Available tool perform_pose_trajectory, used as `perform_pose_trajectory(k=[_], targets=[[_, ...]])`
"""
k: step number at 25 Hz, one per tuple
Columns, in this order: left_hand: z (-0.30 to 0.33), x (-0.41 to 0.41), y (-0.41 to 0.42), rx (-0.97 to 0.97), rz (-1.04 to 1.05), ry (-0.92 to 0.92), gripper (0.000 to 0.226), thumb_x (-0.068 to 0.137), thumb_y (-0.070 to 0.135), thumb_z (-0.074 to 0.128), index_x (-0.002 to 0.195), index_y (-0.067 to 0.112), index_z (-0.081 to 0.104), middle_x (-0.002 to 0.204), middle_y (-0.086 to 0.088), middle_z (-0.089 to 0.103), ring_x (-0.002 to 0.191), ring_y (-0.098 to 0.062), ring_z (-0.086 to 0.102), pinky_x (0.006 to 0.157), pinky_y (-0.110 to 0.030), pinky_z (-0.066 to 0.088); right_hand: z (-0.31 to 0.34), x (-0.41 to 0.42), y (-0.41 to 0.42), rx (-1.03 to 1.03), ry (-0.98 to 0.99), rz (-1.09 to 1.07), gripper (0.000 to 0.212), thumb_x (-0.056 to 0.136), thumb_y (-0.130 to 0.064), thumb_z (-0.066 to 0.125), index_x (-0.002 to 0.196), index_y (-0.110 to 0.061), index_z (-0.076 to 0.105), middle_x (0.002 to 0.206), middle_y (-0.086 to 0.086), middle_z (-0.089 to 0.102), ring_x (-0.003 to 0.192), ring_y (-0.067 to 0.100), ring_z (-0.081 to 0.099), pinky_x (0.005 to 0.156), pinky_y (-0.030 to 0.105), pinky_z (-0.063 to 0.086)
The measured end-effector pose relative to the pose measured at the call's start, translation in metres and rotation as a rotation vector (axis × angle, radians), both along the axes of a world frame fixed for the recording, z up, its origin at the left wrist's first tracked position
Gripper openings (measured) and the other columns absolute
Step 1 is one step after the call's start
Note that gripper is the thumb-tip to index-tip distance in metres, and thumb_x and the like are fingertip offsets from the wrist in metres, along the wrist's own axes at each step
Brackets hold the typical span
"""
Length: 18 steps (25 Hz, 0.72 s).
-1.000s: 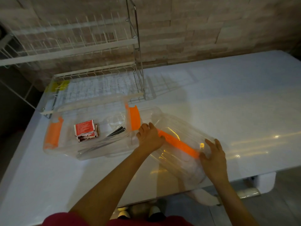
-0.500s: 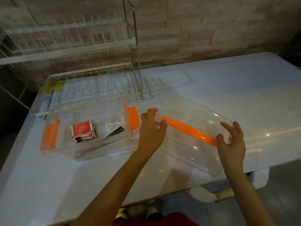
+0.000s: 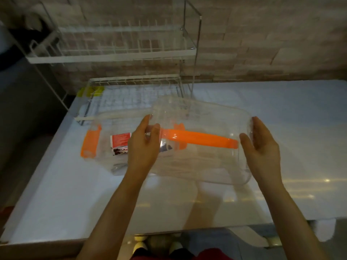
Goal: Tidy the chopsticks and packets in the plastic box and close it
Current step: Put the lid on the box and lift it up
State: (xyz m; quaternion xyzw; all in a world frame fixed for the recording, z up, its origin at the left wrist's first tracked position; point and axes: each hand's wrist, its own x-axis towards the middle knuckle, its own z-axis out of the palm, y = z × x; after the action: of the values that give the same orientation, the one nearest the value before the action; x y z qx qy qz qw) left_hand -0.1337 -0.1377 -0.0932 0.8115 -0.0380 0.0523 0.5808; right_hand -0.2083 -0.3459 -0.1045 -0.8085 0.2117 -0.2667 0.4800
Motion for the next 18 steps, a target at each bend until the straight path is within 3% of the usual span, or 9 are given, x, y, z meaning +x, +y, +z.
perform_pose_trajectory(k=[4,6,8,10,13,15,18], targets=[[0.001,0.008,0.049,-0.043,0.180,-0.001,0.039,0.094,0.020,0.040,0.132,0.015,0.042,0.071,0.002,0.055,0.061,-0.006,0.052,0.057,-0.016,0.047,-0.001,0.022,0.042,0.074,-0.016,0.125,0.041,0.091,-0.016,0.051,0.131,-0.011,0.047,0.129,0.005,0.059,0.109,0.014,0.059,0.077,0.000,0.045],[0.001,0.012,0.072,-0.020,0.209,0.014,0.037,0.094,0.023,0.040,0.129,0.014,0.046,0.082,-0.003,0.059,0.065,-0.007,0.055,0.052,-0.008,0.046,0.000,0.033,0.062,0.092,-0.014,0.180,0.040,0.092,-0.018,0.050,0.131,-0.012,0.047,0.127,0.004,0.059,0.109,0.015,0.060,0.085,0.013,0.049],[0.001,0.016,0.089,0.003,0.244,0.040,0.038,0.092,0.026,0.042,0.128,0.013,0.043,0.099,-0.005,0.060,0.072,-0.009,0.057,0.056,-0.011,0.047,-0.001,0.044,0.079,0.068,0.013,0.228,0.040,0.094,-0.019,0.045,0.133,-0.012,0.044,0.123,0.001,0.058,0.108,0.014,0.057,0.090,0.025,0.047],[0.000,0.021,0.101,0.000,0.272,0.061,0.034,0.091,0.025,0.047,0.121,0.011,0.039,0.106,-0.001,0.055,0.074,-0.006,0.055,0.057,-0.017,0.047,-0.003,0.053,0.091,0.027,0.057,0.244,0.038,0.096,-0.020,0.039,0.131,-0.009,0.044,0.113,0.001,0.056,0.105,0.014,0.053,0.086,0.020,0.039],[-0.005,0.031,0.118,0.121,0.300,0.019,0.030,0.090,0.017,0.047,0.119,0.014,0.046,0.104,0.003,0.052,0.085,-0.013,0.051,0.073,-0.028,0.042,-0.009,0.065,0.106,-0.019,0.149,0.290,0.027,0.097,-0.020,0.034,0.111,-0.002,0.047,0.096,0.004,0.047,0.087,0.014,0.048,0.072,0.013,0.036],[-0.010,0.038,0.127,0.200,0.302,-0.007,0.031,0.091,0.016,0.045,0.121,0.013,0.050,0.107,-0.005,0.058,0.091,-0.016,0.052,0.078,-0.029,0.039,-0.011,0.071,0.115,-0.048,0.185,0.308,0.034,0.097,-0.015,0.034,0.127,-0.004,0.043,0.103,0.001,0.044,0.093,0.013,0.045,0.071,0.013,0.034],[-0.019,0.041,0.133,0.307,0.284,-0.044,0.031,0.092,0.013,0.043,0.120,0.006,0.053,0.112,-0.018,0.064,0.096,-0.026,0.059,0.075,-0.025,0.041,-0.013,0.073,0.126,-0.082,0.187,0.271,0.045,0.096,-0.009,0.034,0.141,-0.006,0.026,0.127,0.020,0.053,0.108,0.026,0.053,0.079,0.017,0.033]])
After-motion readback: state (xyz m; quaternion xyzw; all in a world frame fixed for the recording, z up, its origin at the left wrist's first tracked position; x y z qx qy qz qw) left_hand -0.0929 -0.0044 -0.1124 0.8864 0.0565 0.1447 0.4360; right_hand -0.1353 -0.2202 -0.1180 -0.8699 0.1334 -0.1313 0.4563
